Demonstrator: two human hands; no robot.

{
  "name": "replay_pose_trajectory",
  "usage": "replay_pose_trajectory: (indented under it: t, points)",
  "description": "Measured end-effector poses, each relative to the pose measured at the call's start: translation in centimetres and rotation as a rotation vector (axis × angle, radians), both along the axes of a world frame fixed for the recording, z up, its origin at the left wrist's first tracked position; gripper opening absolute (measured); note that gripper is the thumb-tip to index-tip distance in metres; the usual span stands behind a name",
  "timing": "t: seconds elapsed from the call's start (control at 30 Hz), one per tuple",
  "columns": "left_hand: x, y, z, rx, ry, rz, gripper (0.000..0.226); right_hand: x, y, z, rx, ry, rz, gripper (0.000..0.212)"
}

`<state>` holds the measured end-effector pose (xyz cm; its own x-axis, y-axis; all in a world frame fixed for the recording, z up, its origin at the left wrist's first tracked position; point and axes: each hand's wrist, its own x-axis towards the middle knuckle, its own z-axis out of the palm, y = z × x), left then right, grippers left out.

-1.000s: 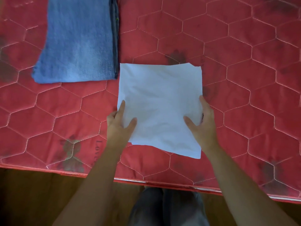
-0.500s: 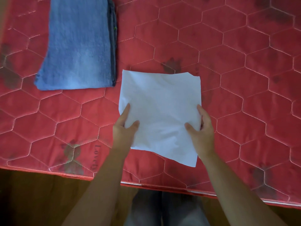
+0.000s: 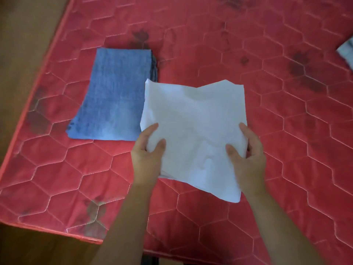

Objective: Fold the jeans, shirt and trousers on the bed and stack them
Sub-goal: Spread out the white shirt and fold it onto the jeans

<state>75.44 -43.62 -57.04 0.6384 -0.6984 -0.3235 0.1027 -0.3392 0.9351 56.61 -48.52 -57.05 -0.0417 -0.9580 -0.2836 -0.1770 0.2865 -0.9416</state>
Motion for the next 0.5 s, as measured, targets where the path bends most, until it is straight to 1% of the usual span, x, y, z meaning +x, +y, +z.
replay_pose_trajectory:
  t: [0.1, 0.2, 0.37, 0.5]
  points:
    - [4.9, -1.0, 0.2, -0.015, -0.059, 0.021, 0.044, 5.0, -1.2, -0.3, -0.027, -0.039, 0.023, 0.054]
    - [10.5, -1.7, 0.0, 0.021, -0.119, 0.018, 0.044, 10.7, -2.1, -1.2, -0.025, -0.066, 0.055, 0.058]
    - [19.0, -3.7, -1.0, 0.053, -0.153, 0.051, 0.042, 19.3, -4.5, -2.3, -0.028, -0.147, 0.093, 0.055]
    - [24.0, -5.8, -2.4, 0.040, -0.181, 0.056, 0.045, 24.2, -6.7, -3.9, -0.064, -0.155, 0.082, 0.052]
